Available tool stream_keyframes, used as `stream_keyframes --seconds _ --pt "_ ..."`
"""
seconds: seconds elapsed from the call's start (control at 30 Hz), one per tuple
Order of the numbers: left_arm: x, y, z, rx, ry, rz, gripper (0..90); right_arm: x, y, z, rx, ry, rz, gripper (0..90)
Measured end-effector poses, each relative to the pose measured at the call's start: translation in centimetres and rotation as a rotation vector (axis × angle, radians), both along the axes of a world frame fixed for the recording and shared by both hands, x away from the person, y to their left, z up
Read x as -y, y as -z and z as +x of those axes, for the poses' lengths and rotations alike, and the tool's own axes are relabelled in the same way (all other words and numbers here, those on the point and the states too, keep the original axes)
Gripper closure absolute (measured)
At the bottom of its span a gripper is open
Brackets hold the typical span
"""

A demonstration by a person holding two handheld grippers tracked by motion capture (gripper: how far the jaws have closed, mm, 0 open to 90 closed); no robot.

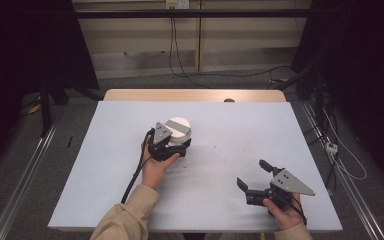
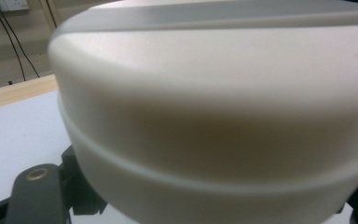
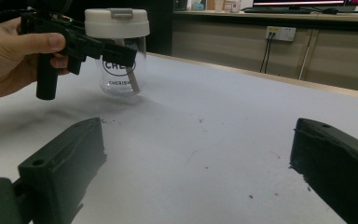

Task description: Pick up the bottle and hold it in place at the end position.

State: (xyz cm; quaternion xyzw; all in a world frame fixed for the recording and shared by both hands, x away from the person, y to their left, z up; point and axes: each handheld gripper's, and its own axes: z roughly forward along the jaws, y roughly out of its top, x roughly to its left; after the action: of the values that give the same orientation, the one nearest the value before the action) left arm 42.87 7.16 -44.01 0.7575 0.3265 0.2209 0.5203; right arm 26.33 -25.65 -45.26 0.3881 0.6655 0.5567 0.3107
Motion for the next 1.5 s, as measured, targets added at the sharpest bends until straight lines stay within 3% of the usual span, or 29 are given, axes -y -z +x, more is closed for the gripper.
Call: stream_keyframes --seconds 0.5,1.2,1.5 --pt "2.1 0.0 0.3 0.004 0.027 0.009 18.6 0.2 0.0 -0.1 0.0 0.002 0.006 2.4" --pt "3.5 1.2 0.7 -0.014 0.036 0.016 18.6 0.0 0.0 0.1 -0.003 -0.016 0.0 2.5" --pt "4.5 1.1 0.6 -0.004 0.066 0.021 18.6 -0.1 -0.1 0.1 -0.005 -0.015 0.001 2.6"
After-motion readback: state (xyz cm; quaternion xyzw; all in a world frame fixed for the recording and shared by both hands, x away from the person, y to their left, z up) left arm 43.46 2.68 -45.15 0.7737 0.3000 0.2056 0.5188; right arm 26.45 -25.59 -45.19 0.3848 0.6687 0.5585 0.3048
